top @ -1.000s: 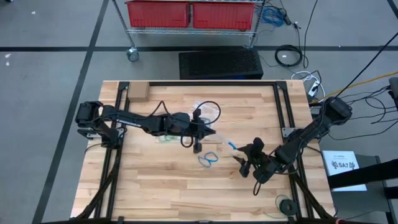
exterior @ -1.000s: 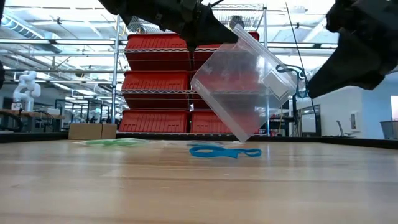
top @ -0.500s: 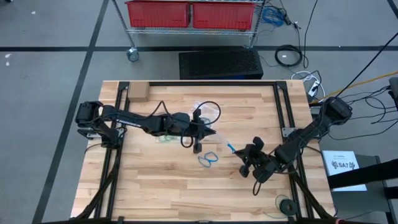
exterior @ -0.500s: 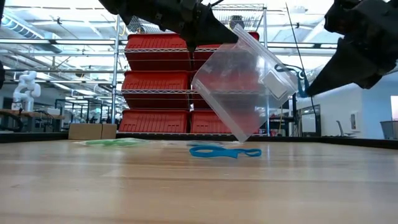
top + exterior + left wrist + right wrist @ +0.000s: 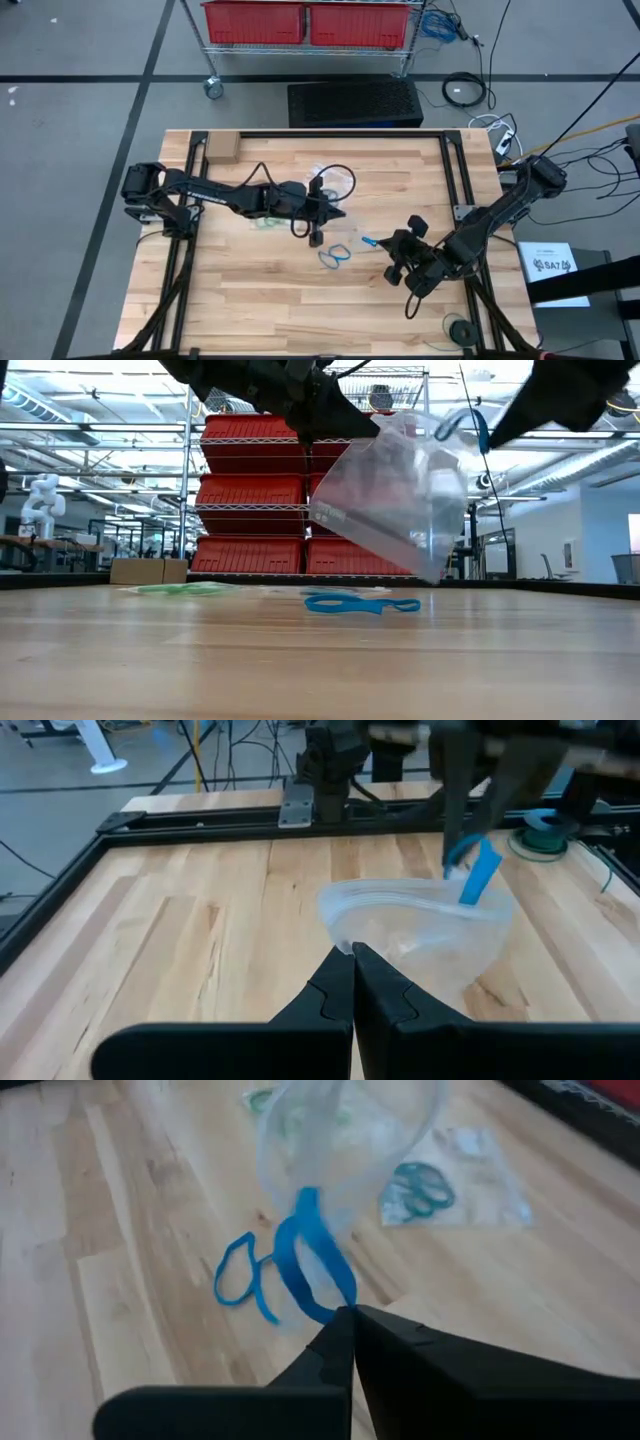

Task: Sort rubber bands
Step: Put the blue rubber band in the transparent zip bag

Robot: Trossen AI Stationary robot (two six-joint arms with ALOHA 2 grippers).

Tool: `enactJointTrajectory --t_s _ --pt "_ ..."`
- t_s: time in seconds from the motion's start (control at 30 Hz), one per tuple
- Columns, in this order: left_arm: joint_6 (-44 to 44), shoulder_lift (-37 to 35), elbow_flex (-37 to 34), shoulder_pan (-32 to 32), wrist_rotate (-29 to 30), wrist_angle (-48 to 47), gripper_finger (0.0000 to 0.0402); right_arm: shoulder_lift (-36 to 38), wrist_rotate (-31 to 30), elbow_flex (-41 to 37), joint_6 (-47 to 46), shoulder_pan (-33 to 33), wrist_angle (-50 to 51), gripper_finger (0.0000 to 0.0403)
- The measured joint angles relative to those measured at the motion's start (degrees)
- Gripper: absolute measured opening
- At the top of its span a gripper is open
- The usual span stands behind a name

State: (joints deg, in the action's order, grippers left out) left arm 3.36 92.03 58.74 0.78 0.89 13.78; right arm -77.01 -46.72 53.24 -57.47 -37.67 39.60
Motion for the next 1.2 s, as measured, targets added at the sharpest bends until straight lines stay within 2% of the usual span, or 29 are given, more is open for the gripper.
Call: enactJointTrajectory --t_s 0.13,0.57,0.87,1.2 --pt "0.02 0.0 0.0 -0.02 -0.08 -0.15 0.0 0.0 0.97 4.27 -0.45 0.52 5.31 0.0" --pt "0.52 0.0 0.0 -0.07 -0.15 -1.87 0.0 0.0 10.84 13.69 -2.82 -0.74 13.52 0.0" --pt "0.52 0.0 0.0 -0.07 0.4 -2.36 0.0 0.0 10.94 16.04 -4.0 -1.59 17.35 0.0" --pt "0.41 0.0 0.0 0.79 -1.07 -1.71 0.0 -1.4 9.5 16.05 3.13 4.81 17.09 0.0"
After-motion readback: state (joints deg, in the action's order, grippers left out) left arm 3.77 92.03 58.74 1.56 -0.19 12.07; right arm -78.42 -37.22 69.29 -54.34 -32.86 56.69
